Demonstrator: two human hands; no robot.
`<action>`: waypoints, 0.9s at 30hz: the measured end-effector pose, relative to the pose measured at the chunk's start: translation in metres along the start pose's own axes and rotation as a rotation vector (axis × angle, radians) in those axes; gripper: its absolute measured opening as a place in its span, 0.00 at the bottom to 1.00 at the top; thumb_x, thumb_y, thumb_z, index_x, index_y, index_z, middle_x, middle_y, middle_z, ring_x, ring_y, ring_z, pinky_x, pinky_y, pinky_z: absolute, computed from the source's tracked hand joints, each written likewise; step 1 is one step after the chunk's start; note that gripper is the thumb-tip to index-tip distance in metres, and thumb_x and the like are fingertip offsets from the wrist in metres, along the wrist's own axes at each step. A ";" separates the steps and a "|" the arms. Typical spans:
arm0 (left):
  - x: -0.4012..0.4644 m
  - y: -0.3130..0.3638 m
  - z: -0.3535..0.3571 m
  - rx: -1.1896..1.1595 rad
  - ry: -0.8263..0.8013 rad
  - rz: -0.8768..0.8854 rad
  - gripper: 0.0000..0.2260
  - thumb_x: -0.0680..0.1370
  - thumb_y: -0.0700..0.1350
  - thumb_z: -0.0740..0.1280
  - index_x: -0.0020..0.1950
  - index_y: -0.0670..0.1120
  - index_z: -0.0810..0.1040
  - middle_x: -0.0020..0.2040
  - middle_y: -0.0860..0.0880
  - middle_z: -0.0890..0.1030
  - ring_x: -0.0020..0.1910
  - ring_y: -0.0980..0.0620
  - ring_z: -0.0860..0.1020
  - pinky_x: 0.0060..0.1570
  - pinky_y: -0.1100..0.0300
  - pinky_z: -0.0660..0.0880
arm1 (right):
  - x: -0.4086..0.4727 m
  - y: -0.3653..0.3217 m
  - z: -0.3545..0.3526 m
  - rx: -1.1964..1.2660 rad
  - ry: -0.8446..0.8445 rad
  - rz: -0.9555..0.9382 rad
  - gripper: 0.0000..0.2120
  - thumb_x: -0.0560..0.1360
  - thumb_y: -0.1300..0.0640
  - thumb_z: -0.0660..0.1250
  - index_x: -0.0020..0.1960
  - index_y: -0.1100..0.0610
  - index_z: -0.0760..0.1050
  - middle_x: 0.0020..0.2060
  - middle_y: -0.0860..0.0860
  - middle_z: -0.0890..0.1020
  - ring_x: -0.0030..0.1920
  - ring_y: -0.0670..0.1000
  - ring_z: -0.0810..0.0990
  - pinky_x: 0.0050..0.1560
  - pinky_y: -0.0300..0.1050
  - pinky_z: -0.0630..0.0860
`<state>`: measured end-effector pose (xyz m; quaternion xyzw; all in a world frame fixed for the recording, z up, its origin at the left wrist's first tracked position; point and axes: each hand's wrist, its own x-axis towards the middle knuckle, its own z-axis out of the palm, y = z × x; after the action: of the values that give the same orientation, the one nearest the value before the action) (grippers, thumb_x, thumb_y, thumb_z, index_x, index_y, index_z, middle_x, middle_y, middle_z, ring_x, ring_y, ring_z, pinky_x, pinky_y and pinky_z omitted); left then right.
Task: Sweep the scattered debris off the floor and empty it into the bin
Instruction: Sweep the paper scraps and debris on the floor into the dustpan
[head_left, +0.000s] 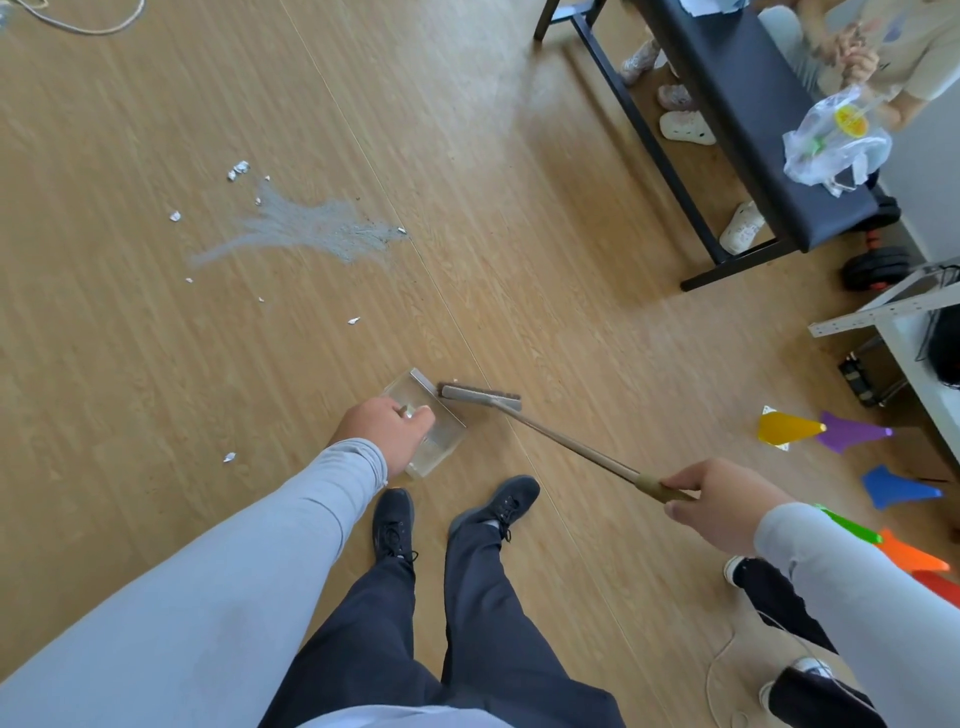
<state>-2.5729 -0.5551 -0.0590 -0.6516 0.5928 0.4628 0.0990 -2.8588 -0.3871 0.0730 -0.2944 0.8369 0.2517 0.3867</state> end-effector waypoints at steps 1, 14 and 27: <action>0.000 -0.001 0.000 -0.007 0.003 -0.001 0.17 0.75 0.56 0.63 0.32 0.47 0.68 0.29 0.49 0.71 0.28 0.47 0.69 0.29 0.60 0.65 | 0.000 -0.001 0.003 0.021 -0.008 0.005 0.15 0.80 0.48 0.65 0.66 0.44 0.78 0.36 0.44 0.78 0.37 0.47 0.78 0.36 0.39 0.71; 0.002 -0.003 0.003 -0.040 0.018 -0.006 0.17 0.75 0.56 0.65 0.32 0.48 0.68 0.30 0.50 0.73 0.30 0.48 0.71 0.30 0.59 0.66 | 0.035 -0.068 0.030 0.216 -0.011 0.021 0.17 0.81 0.56 0.60 0.67 0.49 0.77 0.42 0.50 0.81 0.37 0.52 0.81 0.32 0.41 0.75; 0.002 0.000 0.000 -0.018 0.016 -0.010 0.17 0.75 0.56 0.64 0.40 0.42 0.77 0.34 0.47 0.78 0.32 0.46 0.74 0.33 0.57 0.72 | -0.008 -0.014 0.005 0.349 -0.152 -0.011 0.11 0.80 0.48 0.65 0.61 0.42 0.79 0.26 0.50 0.77 0.25 0.51 0.71 0.27 0.41 0.69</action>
<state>-2.5731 -0.5561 -0.0602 -0.6593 0.5860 0.4623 0.0907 -2.8429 -0.3914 0.0735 -0.2078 0.8346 0.1220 0.4954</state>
